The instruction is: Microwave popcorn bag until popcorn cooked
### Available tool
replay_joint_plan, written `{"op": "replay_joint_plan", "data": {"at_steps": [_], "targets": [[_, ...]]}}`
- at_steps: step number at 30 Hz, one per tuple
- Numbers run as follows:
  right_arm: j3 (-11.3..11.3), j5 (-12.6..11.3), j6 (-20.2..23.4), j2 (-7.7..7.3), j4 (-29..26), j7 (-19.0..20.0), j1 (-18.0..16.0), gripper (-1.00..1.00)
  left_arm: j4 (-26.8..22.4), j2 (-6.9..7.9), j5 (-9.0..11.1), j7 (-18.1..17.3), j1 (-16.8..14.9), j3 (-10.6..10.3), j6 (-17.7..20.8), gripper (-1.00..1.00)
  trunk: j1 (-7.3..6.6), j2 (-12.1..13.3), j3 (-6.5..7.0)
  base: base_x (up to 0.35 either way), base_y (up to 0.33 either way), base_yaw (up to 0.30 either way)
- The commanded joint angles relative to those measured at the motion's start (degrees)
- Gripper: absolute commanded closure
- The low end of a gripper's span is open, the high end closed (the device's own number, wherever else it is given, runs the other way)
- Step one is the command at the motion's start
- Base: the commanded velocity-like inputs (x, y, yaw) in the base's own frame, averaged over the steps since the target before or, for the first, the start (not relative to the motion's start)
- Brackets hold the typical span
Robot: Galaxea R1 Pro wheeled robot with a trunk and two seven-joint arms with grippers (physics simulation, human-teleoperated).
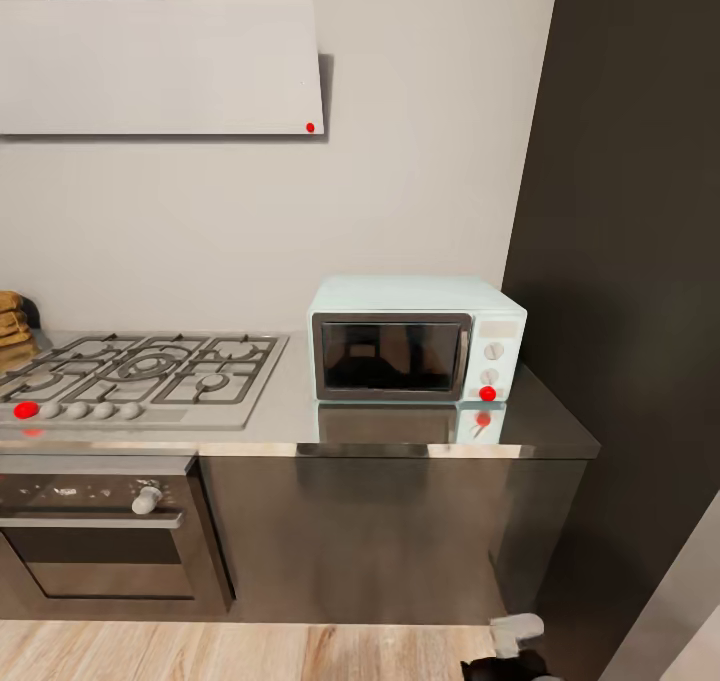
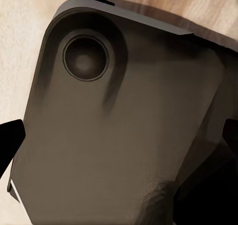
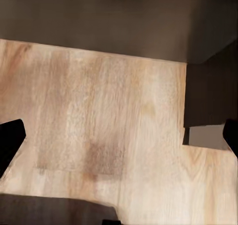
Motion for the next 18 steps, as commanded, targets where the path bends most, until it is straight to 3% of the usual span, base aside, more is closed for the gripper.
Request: {"op": "replay_joint_plan", "data": {"at_steps": [1, 3, 5, 8, 13, 18], "targets": [[0.1, 0.6, 2.7, 0.16, -3.2, 0.0, -0.3, -1.00, 0.0, -0.01, 0.2, 0.0, 0.0, 0.1, -0.1, -1.00, 0.00, 0.0, -0.05, 0.000, 0.000, 0.000], [0.1, 0.6, 6.9, 0.36, -8.3, 0.1, -1.9, -1.00, 0.0, -0.01, 0.2, 0.0, 0.0, 0.1, -0.2, -1.00, 0.00, 0.0, -0.05, 0.000, 0.000, 0.000], [0.0, 0.4, 16.0, 0.69, -12.5, 0.1, -9.1, -1.00, -0.1, -0.01, 0.3, 0.0, 0.0, 0.1, -0.4, -1.00, 0.00, 0.0, -0.05, 0.000, 0.000, 0.000], [0.0, 0.3, 24.9, 2.48, -13.7, 0.2, -18.2, -1.00, -0.1, -0.01, 0.3, 0.0, 0.0, 0.1, -2.6, -1.00, 0.00, 0.0, -0.05, 0.000, 0.000, 0.000], [0.0, 0.3, 24.9, 5.19, -14.0, 0.1, -34.1, -1.00, -0.1, 0.08, 0.4, 0.0, 0.0, 0.1, -3.5, -1.00, 0.00, 0.0, -0.05, 0.000, 0.000, 0.000], [-0.1, 0.4, 24.9, 6.48, -13.6, -0.1, -43.2, -1.00, -0.1, 0.08, 0.4, 0.1, 0.0, 0.1, -3.5, -1.00, 0.00, 0.0, -0.05, 0.000, 0.000, 0.000]]}}
